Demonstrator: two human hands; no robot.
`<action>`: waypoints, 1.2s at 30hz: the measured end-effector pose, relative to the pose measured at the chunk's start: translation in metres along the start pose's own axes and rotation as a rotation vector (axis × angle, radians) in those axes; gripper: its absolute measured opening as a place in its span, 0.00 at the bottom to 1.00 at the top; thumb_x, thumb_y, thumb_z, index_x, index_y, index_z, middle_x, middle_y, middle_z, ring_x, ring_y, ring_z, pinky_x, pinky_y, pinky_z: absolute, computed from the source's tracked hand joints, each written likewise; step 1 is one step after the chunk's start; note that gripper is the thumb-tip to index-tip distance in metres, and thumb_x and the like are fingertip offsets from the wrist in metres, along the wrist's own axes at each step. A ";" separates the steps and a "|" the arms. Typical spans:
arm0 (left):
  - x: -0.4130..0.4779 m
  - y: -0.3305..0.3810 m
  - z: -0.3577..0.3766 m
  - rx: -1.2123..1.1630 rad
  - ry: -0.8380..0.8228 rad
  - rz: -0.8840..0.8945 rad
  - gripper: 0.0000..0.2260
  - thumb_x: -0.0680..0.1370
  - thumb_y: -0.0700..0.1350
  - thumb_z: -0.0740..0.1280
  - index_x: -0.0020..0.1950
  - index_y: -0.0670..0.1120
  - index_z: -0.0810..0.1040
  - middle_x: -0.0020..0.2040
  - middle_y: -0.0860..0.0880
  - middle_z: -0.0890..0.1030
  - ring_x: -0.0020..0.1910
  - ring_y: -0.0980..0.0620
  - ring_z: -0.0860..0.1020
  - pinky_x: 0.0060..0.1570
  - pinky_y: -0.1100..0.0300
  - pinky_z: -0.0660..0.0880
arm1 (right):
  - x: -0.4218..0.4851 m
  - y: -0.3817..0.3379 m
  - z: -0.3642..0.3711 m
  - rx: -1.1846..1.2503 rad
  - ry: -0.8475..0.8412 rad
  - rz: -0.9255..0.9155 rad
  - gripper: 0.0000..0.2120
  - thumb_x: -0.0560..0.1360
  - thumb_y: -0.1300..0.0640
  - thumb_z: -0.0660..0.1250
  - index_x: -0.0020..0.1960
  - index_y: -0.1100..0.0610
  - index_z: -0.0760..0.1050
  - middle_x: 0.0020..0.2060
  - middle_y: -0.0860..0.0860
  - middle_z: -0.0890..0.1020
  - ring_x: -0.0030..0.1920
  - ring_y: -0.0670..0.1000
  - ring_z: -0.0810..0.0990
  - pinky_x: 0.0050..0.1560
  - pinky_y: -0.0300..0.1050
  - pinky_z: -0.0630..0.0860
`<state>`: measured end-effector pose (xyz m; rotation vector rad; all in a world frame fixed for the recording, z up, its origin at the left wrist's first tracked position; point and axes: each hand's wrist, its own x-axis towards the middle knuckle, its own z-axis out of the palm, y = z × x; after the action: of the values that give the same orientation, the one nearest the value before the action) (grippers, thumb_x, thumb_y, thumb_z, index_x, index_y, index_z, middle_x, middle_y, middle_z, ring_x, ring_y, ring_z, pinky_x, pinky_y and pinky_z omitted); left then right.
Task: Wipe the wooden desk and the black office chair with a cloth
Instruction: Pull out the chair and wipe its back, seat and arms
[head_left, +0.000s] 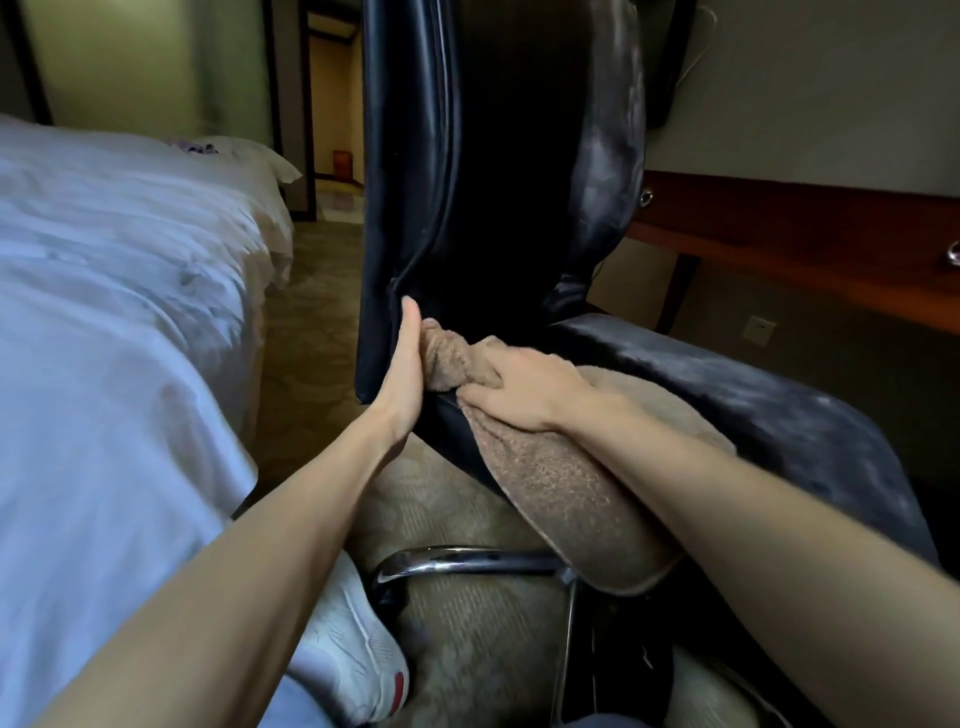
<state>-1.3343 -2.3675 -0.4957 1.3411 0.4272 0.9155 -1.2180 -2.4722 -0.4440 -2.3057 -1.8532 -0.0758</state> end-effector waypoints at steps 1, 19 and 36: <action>-0.001 0.000 0.000 0.008 0.013 -0.007 0.32 0.84 0.67 0.46 0.55 0.45 0.80 0.46 0.54 0.87 0.50 0.59 0.85 0.49 0.69 0.78 | 0.002 0.000 0.007 0.020 0.013 0.011 0.21 0.77 0.39 0.63 0.69 0.41 0.71 0.66 0.48 0.77 0.67 0.59 0.76 0.58 0.58 0.69; 0.034 0.016 -0.020 -0.125 -0.018 -0.162 0.51 0.79 0.75 0.37 0.78 0.33 0.65 0.73 0.37 0.73 0.72 0.47 0.73 0.73 0.57 0.66 | -0.073 0.115 -0.065 -0.078 0.071 0.213 0.27 0.76 0.37 0.64 0.74 0.39 0.67 0.71 0.51 0.77 0.74 0.59 0.71 0.75 0.63 0.60; 0.009 0.002 0.059 0.543 0.029 -0.085 0.34 0.83 0.68 0.49 0.78 0.46 0.68 0.76 0.44 0.71 0.74 0.41 0.69 0.75 0.43 0.63 | -0.143 0.049 -0.035 0.247 0.294 -0.059 0.07 0.66 0.40 0.60 0.35 0.42 0.72 0.31 0.44 0.80 0.35 0.45 0.79 0.36 0.45 0.70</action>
<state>-1.2864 -2.3980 -0.4789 1.7853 0.7882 0.7756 -1.1995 -2.6258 -0.4367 -1.9573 -1.6790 -0.1728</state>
